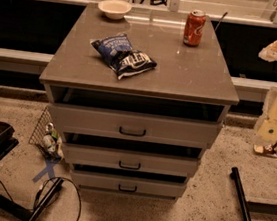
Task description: Open bottom drawer
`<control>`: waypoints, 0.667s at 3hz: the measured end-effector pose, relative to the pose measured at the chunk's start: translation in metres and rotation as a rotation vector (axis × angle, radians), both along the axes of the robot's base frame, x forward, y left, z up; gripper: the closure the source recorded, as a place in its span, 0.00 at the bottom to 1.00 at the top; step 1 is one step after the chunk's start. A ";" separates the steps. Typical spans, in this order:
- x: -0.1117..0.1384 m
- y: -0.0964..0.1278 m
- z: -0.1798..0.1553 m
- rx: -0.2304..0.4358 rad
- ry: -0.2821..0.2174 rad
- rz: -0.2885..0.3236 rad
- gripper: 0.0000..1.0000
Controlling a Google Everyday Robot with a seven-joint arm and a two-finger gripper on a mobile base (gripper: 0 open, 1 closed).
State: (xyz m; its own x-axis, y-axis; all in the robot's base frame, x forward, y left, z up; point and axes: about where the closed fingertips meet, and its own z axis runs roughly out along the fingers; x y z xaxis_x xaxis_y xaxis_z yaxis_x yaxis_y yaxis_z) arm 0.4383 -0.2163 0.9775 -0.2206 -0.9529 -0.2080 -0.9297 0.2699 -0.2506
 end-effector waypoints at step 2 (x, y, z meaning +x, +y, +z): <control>0.002 -0.004 0.007 -0.005 -0.021 -0.023 0.00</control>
Offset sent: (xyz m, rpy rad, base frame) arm 0.0033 -0.0109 0.0108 -0.0118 -0.0231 -0.0500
